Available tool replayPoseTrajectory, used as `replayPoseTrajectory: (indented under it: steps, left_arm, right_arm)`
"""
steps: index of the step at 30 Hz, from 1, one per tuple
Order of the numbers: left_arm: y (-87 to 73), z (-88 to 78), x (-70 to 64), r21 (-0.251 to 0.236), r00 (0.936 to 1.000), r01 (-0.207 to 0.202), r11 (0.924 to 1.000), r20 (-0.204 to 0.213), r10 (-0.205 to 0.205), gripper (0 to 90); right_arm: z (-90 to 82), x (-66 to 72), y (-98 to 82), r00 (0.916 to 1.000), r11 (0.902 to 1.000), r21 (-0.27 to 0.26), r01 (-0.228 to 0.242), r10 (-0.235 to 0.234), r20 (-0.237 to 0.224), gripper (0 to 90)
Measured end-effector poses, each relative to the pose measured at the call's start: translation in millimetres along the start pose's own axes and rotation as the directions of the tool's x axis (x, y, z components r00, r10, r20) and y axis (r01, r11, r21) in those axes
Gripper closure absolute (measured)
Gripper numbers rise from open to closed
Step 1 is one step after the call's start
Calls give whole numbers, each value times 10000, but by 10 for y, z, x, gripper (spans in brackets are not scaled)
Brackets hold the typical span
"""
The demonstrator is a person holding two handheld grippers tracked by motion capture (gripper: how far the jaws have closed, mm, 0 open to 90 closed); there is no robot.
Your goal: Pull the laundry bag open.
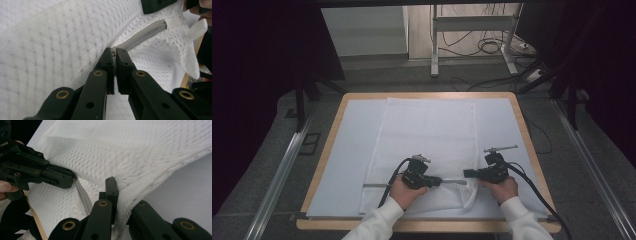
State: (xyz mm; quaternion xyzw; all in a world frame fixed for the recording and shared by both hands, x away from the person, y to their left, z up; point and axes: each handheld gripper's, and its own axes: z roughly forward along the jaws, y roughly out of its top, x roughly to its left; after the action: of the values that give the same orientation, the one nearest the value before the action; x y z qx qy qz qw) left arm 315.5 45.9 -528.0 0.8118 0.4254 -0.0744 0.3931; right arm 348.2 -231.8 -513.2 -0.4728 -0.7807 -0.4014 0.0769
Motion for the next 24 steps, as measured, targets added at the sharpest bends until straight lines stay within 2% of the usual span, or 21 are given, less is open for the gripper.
replayPoseTrajectory:
  steps: [9,24]
  left_arm:
    - [-55,-48,69,59,9999,115,9999,76,-116,864]
    - [-71,-62,94,76,9998,208,9998,76,-208,863]
  right_arm:
    - [17,-4,-2,10000,10000,44,-1,1,38,883]
    - [29,-12,-7,10000,9999,121,22,-23,38,883]
